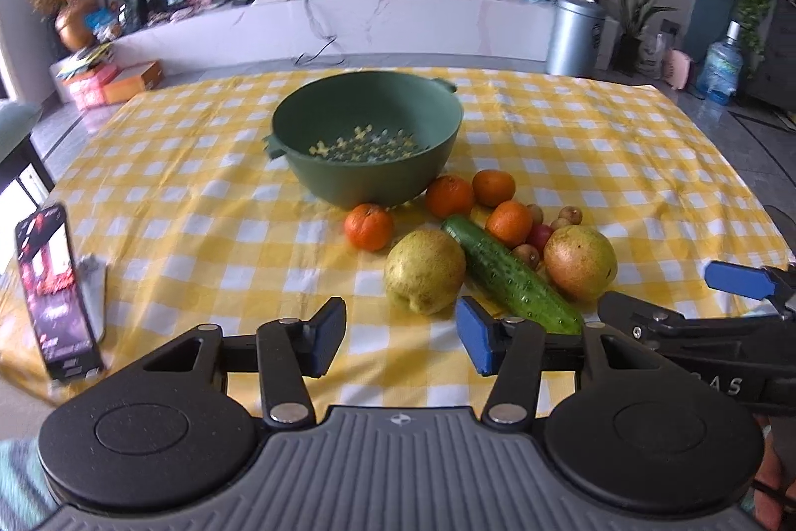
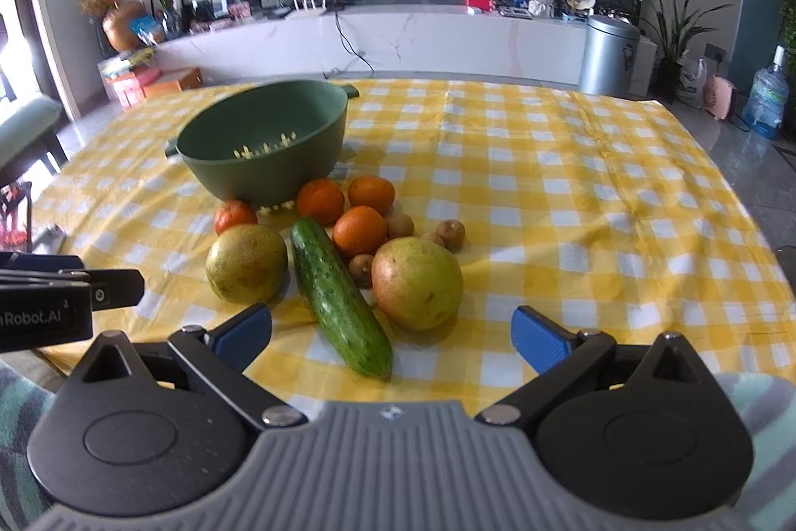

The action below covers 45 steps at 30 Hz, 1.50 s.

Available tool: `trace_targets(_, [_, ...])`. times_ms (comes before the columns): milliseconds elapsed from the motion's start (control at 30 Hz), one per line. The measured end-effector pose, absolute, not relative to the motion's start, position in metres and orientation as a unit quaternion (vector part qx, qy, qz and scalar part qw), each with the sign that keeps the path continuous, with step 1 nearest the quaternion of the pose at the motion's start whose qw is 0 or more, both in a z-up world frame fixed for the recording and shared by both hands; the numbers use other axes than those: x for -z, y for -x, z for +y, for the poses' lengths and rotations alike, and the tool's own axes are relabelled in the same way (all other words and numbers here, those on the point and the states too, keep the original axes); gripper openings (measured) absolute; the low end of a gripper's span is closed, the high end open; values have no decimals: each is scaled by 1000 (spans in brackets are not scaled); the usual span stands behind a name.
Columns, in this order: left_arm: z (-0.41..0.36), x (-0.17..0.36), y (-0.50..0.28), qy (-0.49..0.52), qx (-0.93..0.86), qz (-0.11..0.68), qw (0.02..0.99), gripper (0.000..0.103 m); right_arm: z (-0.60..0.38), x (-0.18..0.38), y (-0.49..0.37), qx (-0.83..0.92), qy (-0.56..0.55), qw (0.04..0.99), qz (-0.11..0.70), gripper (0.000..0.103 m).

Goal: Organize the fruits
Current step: 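Grasp a yellow pear with the left tool while the right tool grasps the other pear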

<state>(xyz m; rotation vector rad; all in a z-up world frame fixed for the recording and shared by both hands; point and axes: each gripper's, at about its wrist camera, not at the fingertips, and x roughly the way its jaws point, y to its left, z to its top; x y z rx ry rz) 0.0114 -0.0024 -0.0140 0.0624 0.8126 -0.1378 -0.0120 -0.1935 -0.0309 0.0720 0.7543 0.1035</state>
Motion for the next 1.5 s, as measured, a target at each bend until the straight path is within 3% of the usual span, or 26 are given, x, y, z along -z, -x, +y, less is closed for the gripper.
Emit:
trace_targets(133, [4, 19, -23, -10, 85, 395, 914, 61, -197, 39, -1, -56, -39, 926, 372, 99])
trace_targets(200, [6, 23, -30, 4, 96, 397, 913, 67, -200, 43, -9, -58, -43, 925, 374, 96])
trace_targets(267, [8, 26, -37, 20, 114, 402, 908, 85, -202, 47, -17, -55, -41, 924, 375, 88])
trace_targets(333, [8, 31, -45, 30, 128, 413, 901, 90, -204, 52, -26, -54, -36, 924, 377, 81])
trace_targets(867, [0, 81, -95, 39, 123, 439, 889, 89, -224, 92, -78, -64, -97, 897, 426, 77])
trace_targets(1033, [1, 88, -104, 45, 123, 444, 886, 82, -223, 101, -87, -66, -111, 886, 444, 67])
trace_targets(1267, [1, 93, -107, 43, 128, 446, 885, 74, -222, 104, -89, -76, -113, 882, 450, 64])
trace_targets(1500, [0, 93, -106, 40, 128, 438, 889, 73, -219, 104, -89, -76, -105, 885, 448, 64])
